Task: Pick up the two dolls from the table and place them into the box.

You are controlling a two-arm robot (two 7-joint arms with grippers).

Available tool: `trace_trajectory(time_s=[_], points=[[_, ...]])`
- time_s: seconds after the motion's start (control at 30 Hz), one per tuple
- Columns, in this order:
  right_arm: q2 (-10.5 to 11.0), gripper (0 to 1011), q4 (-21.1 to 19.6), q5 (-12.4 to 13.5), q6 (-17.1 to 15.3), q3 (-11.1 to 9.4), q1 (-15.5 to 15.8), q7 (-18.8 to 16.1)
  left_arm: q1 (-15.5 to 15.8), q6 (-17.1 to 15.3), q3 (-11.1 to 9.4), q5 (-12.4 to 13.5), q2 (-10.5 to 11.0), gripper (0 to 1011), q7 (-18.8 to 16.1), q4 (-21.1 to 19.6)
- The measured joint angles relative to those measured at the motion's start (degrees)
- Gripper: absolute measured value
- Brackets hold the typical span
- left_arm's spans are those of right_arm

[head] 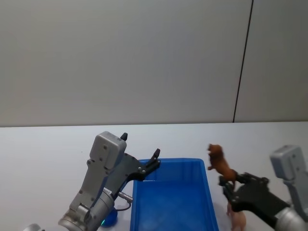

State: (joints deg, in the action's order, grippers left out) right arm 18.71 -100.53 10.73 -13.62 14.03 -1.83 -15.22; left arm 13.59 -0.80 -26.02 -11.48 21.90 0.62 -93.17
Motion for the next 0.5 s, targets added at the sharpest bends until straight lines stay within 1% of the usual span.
trace_trajectory(time_s=[0.1, 0.2, 0.3, 0.37, 0.4, 0.43, 0.5], points=[[-1.25, 280, 0.61, -0.26, -0.94, 0.81, -1.33, -1.87, 0.0, 0.0, 0.0, 0.0, 0.0, 1001, 0.0, 0.0], [-3.2, 281, 2.01, -0.49, -2.48, 2.0, -3.3, -4.22, 0.0, 0.0, 0.0, 0.0, 0.0, 1001, 0.0, 0.0], [-4.46, 283, 3.17, -0.64, -3.44, 2.72, -4.54, -5.48, 0.0, 0.0, 0.0, 0.0, 0.0, 1001, 0.0, 0.0], [-5.49, 318, 4.27, -0.76, -4.1, 3.34, -5.5, -6.38, 0.0, 0.0, 0.0, 0.0, 0.0, 1000, 0.0, 0.0], [-5.92, 346, 4.74, -0.81, -4.27, 3.61, -5.9, -6.63, 0.0, 0.0, 0.0, 0.0, 0.0, 1000, 0.0, 0.0], [-6.49, 405, 5.4, -0.9, -4.56, 3.96, -6.42, -7.12, 0.0, 0.0, 0.0, 0.0, 0.0, 1001, 0.0, 0.0], [-6.99, 444, 6.01, -1.0, -4.8, 4.28, -6.88, -7.52, 0.0, 0.0, 0.0, 0.0, 0.0, 1000, 0.0, 0.0]])
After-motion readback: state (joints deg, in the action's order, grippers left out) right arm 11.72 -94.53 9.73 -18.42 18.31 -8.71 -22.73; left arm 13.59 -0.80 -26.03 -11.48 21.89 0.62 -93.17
